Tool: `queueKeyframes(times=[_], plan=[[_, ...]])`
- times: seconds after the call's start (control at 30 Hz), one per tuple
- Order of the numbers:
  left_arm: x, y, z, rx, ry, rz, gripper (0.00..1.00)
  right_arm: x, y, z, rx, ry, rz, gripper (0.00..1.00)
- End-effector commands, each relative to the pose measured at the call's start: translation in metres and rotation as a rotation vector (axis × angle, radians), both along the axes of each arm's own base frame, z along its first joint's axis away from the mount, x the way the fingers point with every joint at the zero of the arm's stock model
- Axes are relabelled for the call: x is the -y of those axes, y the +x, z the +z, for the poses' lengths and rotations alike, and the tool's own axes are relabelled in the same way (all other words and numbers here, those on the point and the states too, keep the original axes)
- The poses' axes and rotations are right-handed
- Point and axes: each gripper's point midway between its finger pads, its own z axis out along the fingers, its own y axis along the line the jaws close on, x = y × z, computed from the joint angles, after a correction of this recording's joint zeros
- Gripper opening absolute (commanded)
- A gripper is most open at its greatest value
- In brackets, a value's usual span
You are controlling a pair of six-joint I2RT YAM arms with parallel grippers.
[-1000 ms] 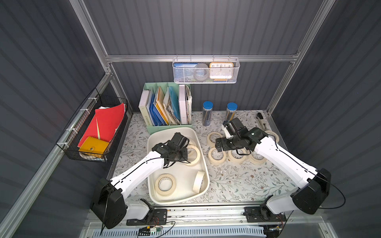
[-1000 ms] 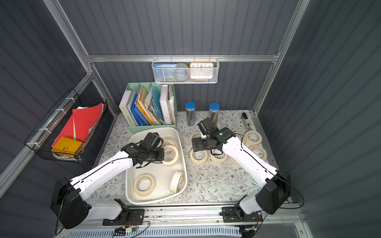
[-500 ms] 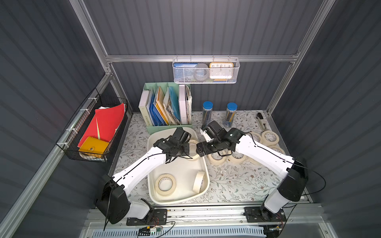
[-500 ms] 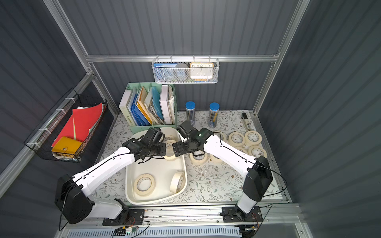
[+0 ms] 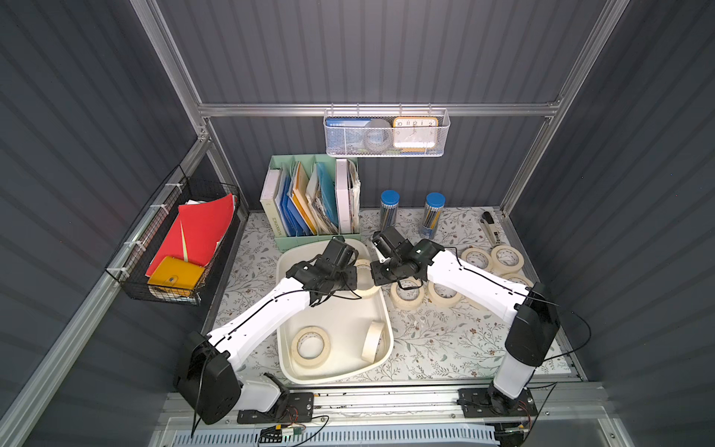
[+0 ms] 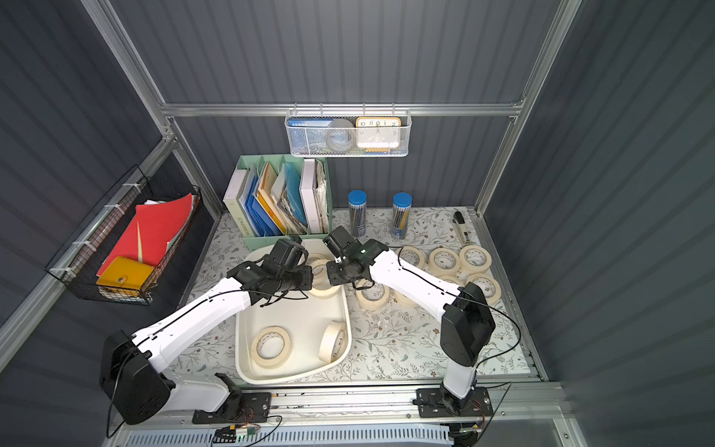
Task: Take out the art tape in the storage box
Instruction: Pick up the art tape from the storage box.
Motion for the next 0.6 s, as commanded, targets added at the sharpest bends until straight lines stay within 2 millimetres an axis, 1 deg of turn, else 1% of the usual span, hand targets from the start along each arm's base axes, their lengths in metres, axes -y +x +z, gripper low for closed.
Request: queueKeyframes(times=[0.0,0.03,0.07,0.1,0.13,0.17,0.2,0.27,0.33,0.37,0.43,0.47,0.53,0.57], plan=[[0.01,-0.002,0.023,0.073,-0.08,-0.056,0.3,0.006,0.01,0.011,0.041,0.0,-0.02,0.0],[0.01,-0.002,0.026,0.086,-0.085,-0.063,0.36,0.01,0.012,0.014,0.046,-0.002,-0.029,0.0],[0.01,-0.002,0.029,0.1,-0.089,-0.066,0.47,0.014,0.013,0.015,0.051,-0.007,-0.04,0.0],[0.009,-0.002,0.034,0.121,-0.094,-0.067,0.6,0.021,0.015,0.019,0.058,-0.013,-0.059,0.0],[0.007,-0.001,0.04,0.144,-0.098,-0.063,0.72,0.031,0.016,0.022,0.064,-0.024,-0.081,0.0],[0.005,-0.001,0.044,0.163,-0.1,-0.059,0.79,0.04,0.017,0.025,0.07,-0.029,-0.099,0.0],[0.003,-0.001,0.051,0.186,-0.103,-0.051,0.83,0.054,0.017,0.029,0.077,-0.036,-0.126,0.0],[0.0,-0.004,0.055,0.197,-0.106,-0.047,0.86,0.081,0.015,0.036,0.086,-0.053,-0.179,0.0],[-0.002,-0.004,0.055,0.197,-0.107,-0.037,0.87,0.117,0.009,0.04,0.086,-0.081,-0.251,0.0],[-0.002,-0.004,0.053,0.194,-0.101,-0.037,0.87,0.133,0.005,0.04,0.087,-0.098,-0.284,0.0],[0.001,0.0,0.046,0.186,-0.086,-0.044,0.87,0.173,-0.008,0.042,0.096,-0.126,-0.376,0.0],[0.003,0.003,0.042,0.184,-0.083,-0.049,0.87,0.19,-0.015,0.04,0.095,-0.14,-0.42,0.0],[0.012,0.01,0.034,0.182,-0.09,-0.073,0.87,0.232,-0.033,0.033,0.081,-0.172,-0.533,0.0],[0.017,0.014,0.03,0.181,-0.096,-0.083,0.87,0.25,-0.04,0.025,0.062,-0.196,-0.585,0.0]])
